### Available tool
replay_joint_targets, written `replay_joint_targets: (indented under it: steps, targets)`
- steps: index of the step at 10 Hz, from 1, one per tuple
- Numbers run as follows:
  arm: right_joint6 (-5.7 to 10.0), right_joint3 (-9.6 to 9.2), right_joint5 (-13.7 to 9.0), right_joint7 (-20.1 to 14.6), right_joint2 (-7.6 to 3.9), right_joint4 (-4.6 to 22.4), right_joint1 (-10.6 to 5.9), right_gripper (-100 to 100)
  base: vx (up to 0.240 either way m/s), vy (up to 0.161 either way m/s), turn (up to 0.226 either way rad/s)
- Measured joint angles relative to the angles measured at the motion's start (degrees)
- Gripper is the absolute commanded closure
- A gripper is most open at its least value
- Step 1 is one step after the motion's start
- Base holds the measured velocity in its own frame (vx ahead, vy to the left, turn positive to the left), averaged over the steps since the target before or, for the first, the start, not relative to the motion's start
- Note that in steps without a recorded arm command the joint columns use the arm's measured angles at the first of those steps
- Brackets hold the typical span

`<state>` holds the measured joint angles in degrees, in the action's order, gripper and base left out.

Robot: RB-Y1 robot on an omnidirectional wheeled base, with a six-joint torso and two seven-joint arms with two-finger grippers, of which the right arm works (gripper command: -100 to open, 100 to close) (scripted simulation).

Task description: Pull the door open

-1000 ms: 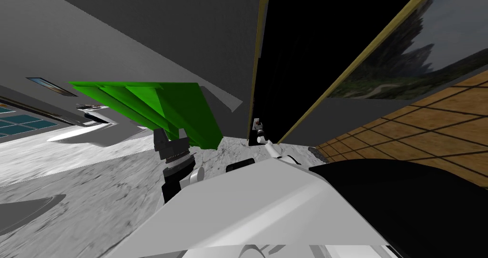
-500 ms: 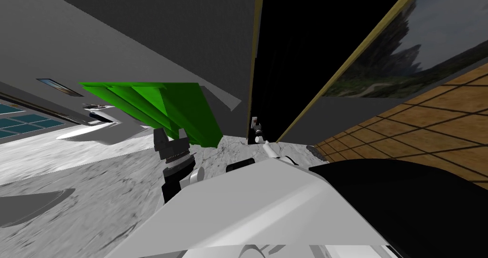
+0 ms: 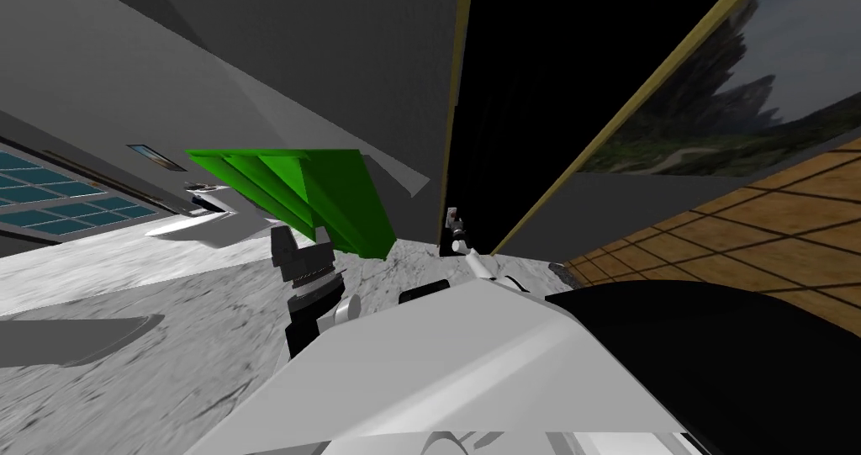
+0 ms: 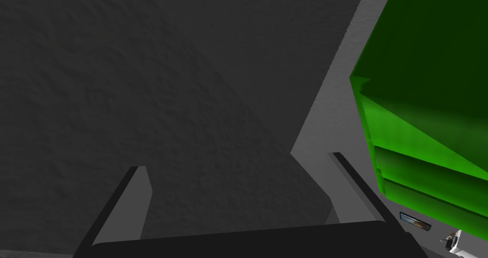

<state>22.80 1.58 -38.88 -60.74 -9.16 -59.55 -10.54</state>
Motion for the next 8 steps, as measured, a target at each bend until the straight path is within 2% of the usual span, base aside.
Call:
replay_joint_targets:
  steps: [2, 3, 5, 6, 8]
  targets:
    - [0.08, 0.29, -0.35, -1.02, -1.49, 1.28, -0.62, -100, 0.083, -0.002, 0.070]
    - [0.28, 0.26, -0.54, -1.94, -2.58, 0.76, 0.38, -100, 0.110, 0.016, 0.134]
    - [0.25, 1.01, -1.23, -3.82, -5.15, 0.86, 1.01, -100, 0.102, -0.001, 0.093]
    - [0.19, 1.08, -1.27, -3.98, -5.27, 0.79, 1.05, 100, -0.011, 0.000, -0.033]
    - [0.30, 1.13, -1.24, -3.82, -5.29, 0.83, 0.97, 100, -0.019, -0.003, -0.001]
